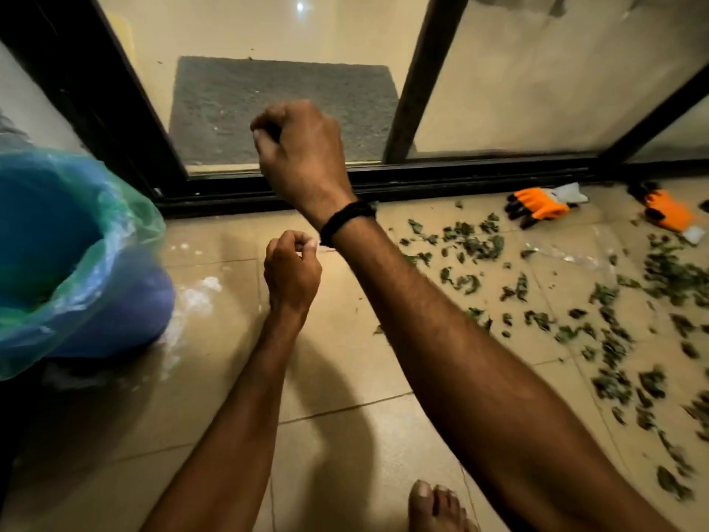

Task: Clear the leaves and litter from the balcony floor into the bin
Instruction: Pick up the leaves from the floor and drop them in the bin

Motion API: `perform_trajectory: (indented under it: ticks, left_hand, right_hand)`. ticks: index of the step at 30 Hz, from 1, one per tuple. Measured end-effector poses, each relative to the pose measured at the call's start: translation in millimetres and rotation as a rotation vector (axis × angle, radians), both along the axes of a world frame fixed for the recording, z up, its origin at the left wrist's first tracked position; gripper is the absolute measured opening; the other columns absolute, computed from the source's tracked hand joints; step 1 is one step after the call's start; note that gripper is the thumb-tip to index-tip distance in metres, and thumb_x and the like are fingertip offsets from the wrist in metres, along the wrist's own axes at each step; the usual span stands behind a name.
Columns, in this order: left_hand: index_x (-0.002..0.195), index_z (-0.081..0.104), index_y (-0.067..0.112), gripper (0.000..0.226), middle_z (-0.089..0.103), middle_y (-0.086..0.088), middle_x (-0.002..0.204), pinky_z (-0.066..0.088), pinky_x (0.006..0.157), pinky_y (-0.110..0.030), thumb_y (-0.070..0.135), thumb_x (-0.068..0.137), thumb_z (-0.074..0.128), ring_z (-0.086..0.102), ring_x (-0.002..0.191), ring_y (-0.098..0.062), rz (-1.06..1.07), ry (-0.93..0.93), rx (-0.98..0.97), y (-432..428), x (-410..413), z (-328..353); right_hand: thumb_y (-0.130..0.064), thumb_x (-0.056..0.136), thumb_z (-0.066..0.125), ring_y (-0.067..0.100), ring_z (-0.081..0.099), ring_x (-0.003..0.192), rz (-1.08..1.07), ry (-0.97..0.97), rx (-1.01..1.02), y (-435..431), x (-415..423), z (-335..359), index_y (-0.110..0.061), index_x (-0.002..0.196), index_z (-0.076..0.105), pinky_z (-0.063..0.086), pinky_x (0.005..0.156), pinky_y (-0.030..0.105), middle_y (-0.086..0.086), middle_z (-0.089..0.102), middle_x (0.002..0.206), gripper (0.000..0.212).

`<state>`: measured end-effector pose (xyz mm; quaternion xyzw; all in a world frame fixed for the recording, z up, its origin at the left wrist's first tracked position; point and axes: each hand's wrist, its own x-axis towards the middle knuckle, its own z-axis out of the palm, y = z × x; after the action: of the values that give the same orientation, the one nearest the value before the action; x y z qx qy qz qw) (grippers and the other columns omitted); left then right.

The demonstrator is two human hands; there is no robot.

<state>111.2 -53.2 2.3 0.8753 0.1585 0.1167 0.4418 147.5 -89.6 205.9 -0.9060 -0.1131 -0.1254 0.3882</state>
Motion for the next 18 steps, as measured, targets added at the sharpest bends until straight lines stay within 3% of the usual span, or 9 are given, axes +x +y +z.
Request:
perform_trajectory:
  ticks: [2,11,14,18]
  left_hand:
    - [0.1,0.067,0.011,0.014,0.065,-0.006,0.098,0.045,0.079,-0.032,0.016,0.093,0.056,0.058,0.092,-0.022,-0.011,-0.062,-0.051,-18.9,3.0,21.7]
    - [0.1,0.071,0.012,0.016,0.073,-0.009,0.102,0.047,0.084,-0.034,0.021,0.094,0.06,0.065,0.101,-0.028,-0.07,0.071,-0.072,-97.0,58.4,61.1]
    - [0.109,0.071,0.011,0.019,0.073,-0.009,0.106,0.05,0.088,-0.036,0.02,0.096,0.06,0.065,0.104,-0.028,-0.203,0.098,0.023,-109.9,55.8,50.0]
    - [0.114,0.068,0.012,0.025,0.071,-0.011,0.111,0.052,0.086,-0.036,0.013,0.093,0.054,0.065,0.104,-0.028,-0.371,0.113,0.126,-122.9,34.3,27.2]
  right_hand:
    - [-0.012,0.093,0.063,0.011,0.069,0.096,-0.043,-0.003,-0.029,-29.9,10.6,3.1,-0.014,0.105,0.075,0.056,0.086,0.024,0.002,0.075,0.106,0.017]
    - [-0.014,0.095,0.059,0.016,0.067,0.094,-0.34,0.047,-0.145,-146.9,55.9,8.3,-0.014,0.1,0.074,0.055,0.081,0.024,0.003,0.073,0.1,0.016]
    - [-0.014,0.096,0.057,0.019,0.067,0.091,-0.356,0.105,-0.178,-179.1,41.7,-19.3,-0.013,0.096,0.072,0.051,0.072,0.025,0.005,0.072,0.096,0.015]
    - [-0.013,0.096,0.057,0.024,0.066,0.09,-0.52,0.203,0.002,-202.2,0.4,-91.0,-0.009,0.096,0.07,0.044,0.072,0.025,0.009,0.072,0.094,0.014]
